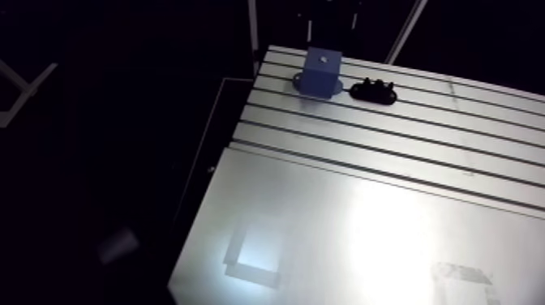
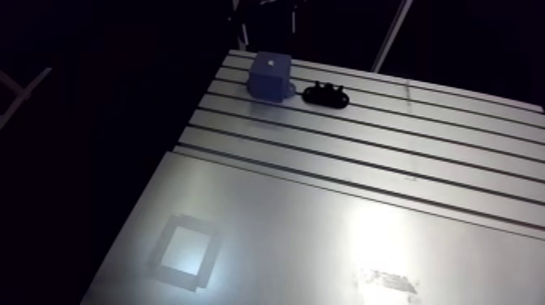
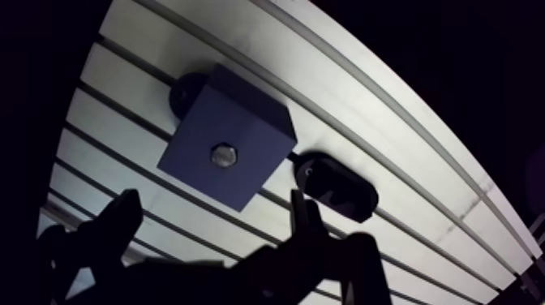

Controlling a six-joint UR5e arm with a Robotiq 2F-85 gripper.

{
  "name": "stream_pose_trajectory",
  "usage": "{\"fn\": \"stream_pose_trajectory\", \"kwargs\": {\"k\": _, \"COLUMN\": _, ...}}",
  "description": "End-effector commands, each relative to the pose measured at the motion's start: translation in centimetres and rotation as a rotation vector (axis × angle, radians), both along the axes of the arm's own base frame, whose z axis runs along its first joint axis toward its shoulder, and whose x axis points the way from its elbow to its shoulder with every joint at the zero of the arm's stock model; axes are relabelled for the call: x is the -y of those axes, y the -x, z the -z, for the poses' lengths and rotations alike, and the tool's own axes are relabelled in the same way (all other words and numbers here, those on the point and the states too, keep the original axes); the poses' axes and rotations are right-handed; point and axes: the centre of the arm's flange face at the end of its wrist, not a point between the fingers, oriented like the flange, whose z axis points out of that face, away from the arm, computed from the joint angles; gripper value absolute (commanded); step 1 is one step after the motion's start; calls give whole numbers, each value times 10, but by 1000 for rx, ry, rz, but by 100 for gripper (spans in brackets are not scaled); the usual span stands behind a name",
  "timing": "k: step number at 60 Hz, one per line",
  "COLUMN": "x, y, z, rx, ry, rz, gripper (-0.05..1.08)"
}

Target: Pick up the M10 bolt and insert it into the hex recess until seated.

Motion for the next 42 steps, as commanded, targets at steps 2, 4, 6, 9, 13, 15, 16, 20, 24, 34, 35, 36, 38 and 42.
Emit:
{"fn": "stream_pose_trajectory", "kwargs": {"k": 2, "x": 0, "y": -5, "z": -20, "rx": -40, "ry": -4, "rz": 170, "gripper": 6}}
{"fn": "stream_pose_trajectory", "kwargs": {"k": 4, "x": -1, "y": -5, "z": -20, "rx": -44, "ry": -7, "rz": 222, "gripper": 10}}
{"fn": "stream_pose_trajectory", "kwargs": {"k": 6, "x": -1, "y": -5, "z": -20, "rx": -49, "ry": -10, "rz": 273, "gripper": 13}}
{"fn": "stream_pose_trajectory", "kwargs": {"k": 9, "x": -5, "y": -5, "z": -17, "rx": -53, "ry": -19, "rz": 379, "gripper": 25}}
{"fn": "stream_pose_trajectory", "kwargs": {"k": 13, "x": -10, "y": -5, "z": -13, "rx": -54, "ry": -26, "rz": 479, "gripper": 41}}
{"fn": "stream_pose_trajectory", "kwargs": {"k": 15, "x": -11, "y": -5, "z": -12, "rx": -56, "ry": -30, "rz": 518, "gripper": 50}}
{"fn": "stream_pose_trajectory", "kwargs": {"k": 16, "x": -11, "y": -5, "z": -11, "rx": -56, "ry": -33, "rz": 549, "gripper": 60}}
{"fn": "stream_pose_trajectory", "kwargs": {"k": 20, "x": -11, "y": -6, "z": -8, "rx": -59, "ry": -35, "rz": 593, "gripper": 81}}
{"fn": "stream_pose_trajectory", "kwargs": {"k": 24, "x": -12, "y": -6, "z": -7, "rx": -61, "ry": -35, "rz": 623, "gripper": 95}}
{"fn": "stream_pose_trajectory", "kwargs": {"k": 34, "x": -10, "y": -4, "z": -7, "rx": -82, "ry": -18, "rz": 652, "gripper": 106}}
{"fn": "stream_pose_trajectory", "kwargs": {"k": 35, "x": -10, "y": -3, "z": -7, "rx": -85, "ry": -12, "rz": 651, "gripper": 107}}
{"fn": "stream_pose_trajectory", "kwargs": {"k": 36, "x": -10, "y": -3, "z": -7, "rx": -85, "ry": -12, "rz": 651, "gripper": 107}}
{"fn": "stream_pose_trajectory", "kwargs": {"k": 38, "x": -9, "y": -3, "z": -7, "rx": -89, "ry": -6, "rz": 650, "gripper": 108}}
{"fn": "stream_pose_trajectory", "kwargs": {"k": 42, "x": -9, "y": -2, "z": -6, "rx": -89, "ry": 1, "rz": 650, "gripper": 108}}
